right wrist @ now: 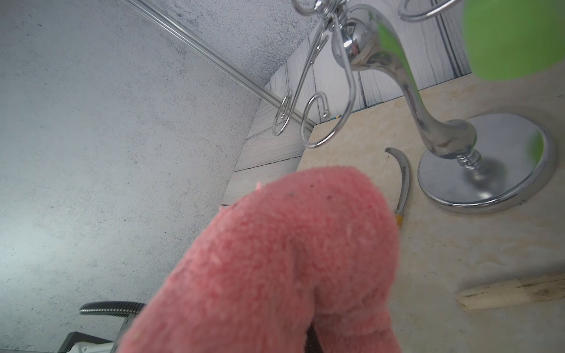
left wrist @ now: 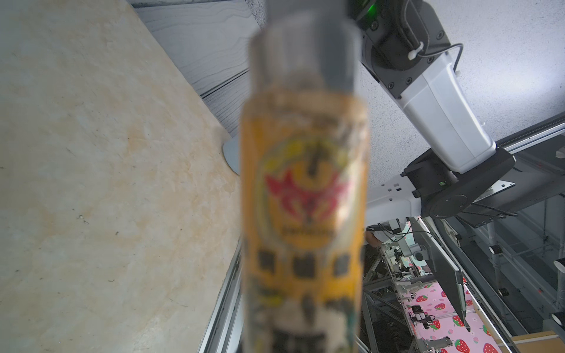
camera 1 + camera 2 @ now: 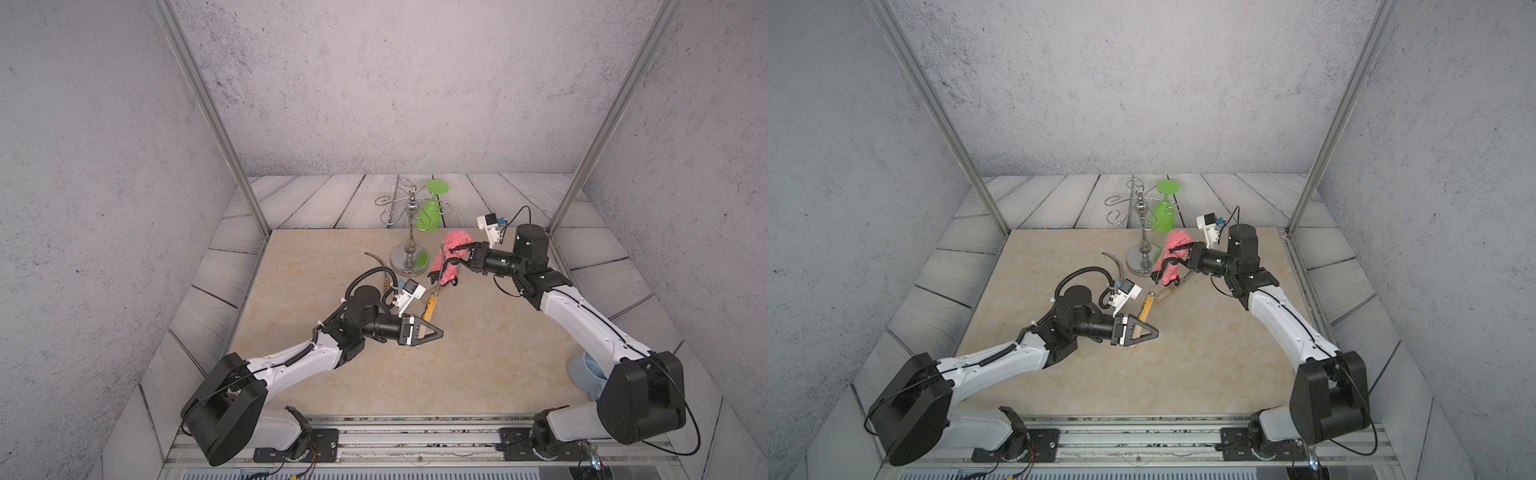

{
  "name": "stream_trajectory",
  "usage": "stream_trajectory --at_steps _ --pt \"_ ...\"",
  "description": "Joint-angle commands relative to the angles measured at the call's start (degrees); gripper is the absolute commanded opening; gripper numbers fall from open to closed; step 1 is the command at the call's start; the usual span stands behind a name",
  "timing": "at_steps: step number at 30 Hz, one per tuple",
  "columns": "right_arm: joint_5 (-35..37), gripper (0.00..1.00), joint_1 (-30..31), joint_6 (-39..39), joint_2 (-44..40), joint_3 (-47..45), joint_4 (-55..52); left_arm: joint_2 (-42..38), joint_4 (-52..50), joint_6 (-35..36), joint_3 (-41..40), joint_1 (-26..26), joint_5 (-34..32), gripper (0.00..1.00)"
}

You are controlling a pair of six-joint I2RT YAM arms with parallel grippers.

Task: Wipe small sickles with rags
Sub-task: Wipe the small sickle.

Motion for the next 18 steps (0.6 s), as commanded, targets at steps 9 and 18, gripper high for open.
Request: stream_trajectory --at_steps 9,18 --pt "-3.4 0.12 5.9 -7.3 -9.2 -0.6 -7.5 4.5 2.7 0.4 5.5 -0.4 2.4 0.0" --pt "-1.1 0.11 9.1 -14.1 -15.0 -0.5 -17.0 5.2 -0.5 2.0 9.8 2.0 1.8 0.0"
